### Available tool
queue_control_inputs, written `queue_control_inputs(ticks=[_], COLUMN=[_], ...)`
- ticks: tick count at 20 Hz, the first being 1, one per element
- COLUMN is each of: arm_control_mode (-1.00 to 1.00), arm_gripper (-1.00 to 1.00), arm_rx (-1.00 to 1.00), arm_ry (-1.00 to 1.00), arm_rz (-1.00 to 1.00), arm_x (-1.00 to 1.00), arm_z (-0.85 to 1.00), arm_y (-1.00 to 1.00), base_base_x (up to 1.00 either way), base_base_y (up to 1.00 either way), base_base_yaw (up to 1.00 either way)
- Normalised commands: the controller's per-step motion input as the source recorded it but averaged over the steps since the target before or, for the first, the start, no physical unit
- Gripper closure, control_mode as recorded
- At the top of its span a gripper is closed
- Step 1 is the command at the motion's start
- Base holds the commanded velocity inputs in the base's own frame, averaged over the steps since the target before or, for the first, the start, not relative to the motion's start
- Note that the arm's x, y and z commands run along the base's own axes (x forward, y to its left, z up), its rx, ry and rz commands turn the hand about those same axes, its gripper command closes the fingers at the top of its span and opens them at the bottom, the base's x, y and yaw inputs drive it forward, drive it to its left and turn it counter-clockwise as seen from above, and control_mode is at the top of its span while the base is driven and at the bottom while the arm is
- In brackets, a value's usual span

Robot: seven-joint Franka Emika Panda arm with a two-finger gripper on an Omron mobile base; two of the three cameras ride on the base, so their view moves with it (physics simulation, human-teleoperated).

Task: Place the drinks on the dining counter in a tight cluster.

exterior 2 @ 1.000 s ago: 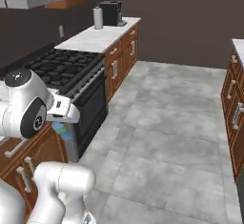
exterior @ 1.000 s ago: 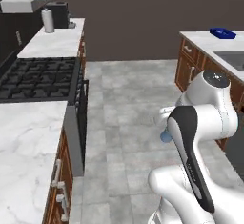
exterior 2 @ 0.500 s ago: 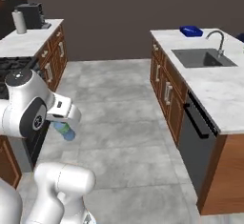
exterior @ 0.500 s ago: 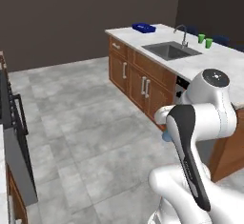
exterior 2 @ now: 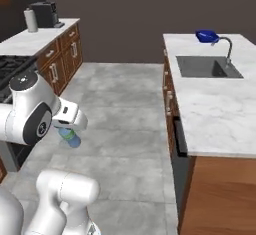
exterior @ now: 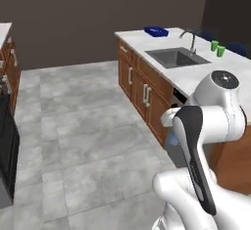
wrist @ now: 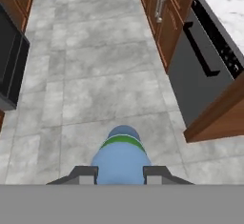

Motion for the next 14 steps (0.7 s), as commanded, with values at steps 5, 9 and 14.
queue_control_inputs(ticks=[5,9,14], arm_control_mode=[1.0,1.0,1.0], arm_gripper=[1.0,1.0,1.0], arm_rx=[0.0,0.0,0.0], arm_ry=[0.0,0.0,0.0], arm_rz=[0.0,0.0,0.0], arm_x=[0.0,0.0,0.0], arm_z=[0.0,0.0,0.0], arm_y=[0.0,0.0,0.0], base_base_x=[-0.26,-0.43,-0.19], base_base_y=[-1.0,-1.0,-1.0], base_base_yaw=[0.14,0.0,0.0])
